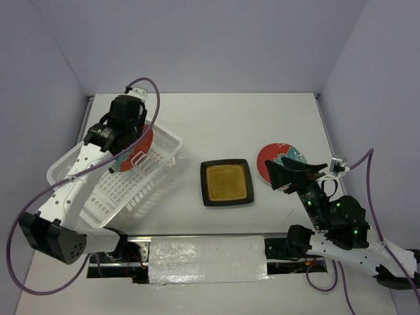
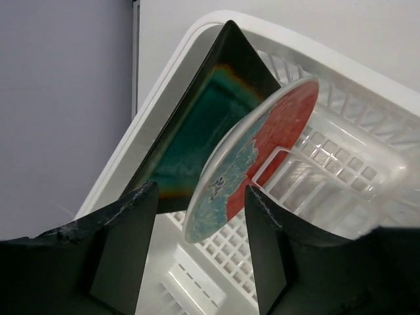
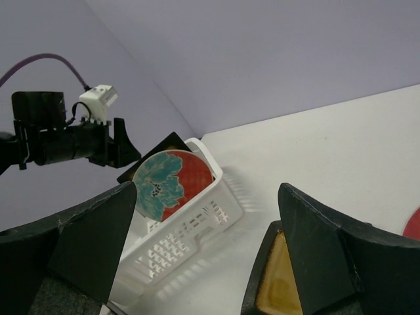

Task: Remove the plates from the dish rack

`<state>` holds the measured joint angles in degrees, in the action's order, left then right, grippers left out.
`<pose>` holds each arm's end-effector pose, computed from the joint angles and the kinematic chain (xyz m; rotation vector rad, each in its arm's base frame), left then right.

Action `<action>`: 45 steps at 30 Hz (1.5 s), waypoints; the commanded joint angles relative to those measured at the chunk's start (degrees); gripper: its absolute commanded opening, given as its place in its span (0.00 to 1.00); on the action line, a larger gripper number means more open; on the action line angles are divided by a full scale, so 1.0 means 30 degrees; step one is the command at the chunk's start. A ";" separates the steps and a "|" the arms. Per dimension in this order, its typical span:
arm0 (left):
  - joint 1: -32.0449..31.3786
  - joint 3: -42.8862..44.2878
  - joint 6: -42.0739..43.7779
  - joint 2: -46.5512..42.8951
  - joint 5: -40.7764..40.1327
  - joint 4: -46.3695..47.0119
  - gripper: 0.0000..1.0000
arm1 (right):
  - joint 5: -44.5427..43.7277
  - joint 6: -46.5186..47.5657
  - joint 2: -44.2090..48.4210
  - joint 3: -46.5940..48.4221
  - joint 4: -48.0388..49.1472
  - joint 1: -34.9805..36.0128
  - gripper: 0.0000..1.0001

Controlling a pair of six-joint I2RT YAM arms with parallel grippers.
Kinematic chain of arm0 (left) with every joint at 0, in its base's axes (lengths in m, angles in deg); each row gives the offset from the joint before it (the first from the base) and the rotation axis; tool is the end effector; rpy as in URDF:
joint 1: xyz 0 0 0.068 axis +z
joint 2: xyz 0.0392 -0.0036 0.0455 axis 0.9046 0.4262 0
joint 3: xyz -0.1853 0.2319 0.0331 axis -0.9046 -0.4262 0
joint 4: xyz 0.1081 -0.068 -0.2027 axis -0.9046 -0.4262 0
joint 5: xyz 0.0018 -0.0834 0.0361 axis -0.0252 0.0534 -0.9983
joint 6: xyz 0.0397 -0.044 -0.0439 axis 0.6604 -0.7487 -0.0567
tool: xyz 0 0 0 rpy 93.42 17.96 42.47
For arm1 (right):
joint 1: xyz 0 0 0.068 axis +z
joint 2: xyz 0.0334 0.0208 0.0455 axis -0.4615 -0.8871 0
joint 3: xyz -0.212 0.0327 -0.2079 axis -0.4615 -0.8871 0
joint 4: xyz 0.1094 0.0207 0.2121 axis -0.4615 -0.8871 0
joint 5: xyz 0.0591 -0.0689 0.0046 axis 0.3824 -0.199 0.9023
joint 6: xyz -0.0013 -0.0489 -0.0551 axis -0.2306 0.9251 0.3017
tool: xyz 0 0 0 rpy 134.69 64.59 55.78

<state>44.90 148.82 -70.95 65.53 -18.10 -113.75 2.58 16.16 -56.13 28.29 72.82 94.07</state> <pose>0.2452 -0.0517 0.4037 0.0239 2.0775 0.4349 0.0476 0.0043 0.3526 0.1552 1.3647 0.8372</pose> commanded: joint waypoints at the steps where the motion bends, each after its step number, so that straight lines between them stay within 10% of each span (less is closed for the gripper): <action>1: 0.0531 0.1107 0.1951 0.1635 0.0905 -0.0079 0.67 | 0.0097 0.0200 -0.0256 -0.0030 0.0603 0.0011 0.95; 45: 0.2085 0.1050 0.3154 0.4950 0.0815 -0.1195 0.34 | -0.0021 0.0112 0.0387 -0.0029 0.0426 0.0011 0.95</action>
<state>51.04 151.77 -60.78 79.51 -14.47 -117.29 2.95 16.14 -54.89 28.29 72.78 94.07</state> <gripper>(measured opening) 0.343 0.954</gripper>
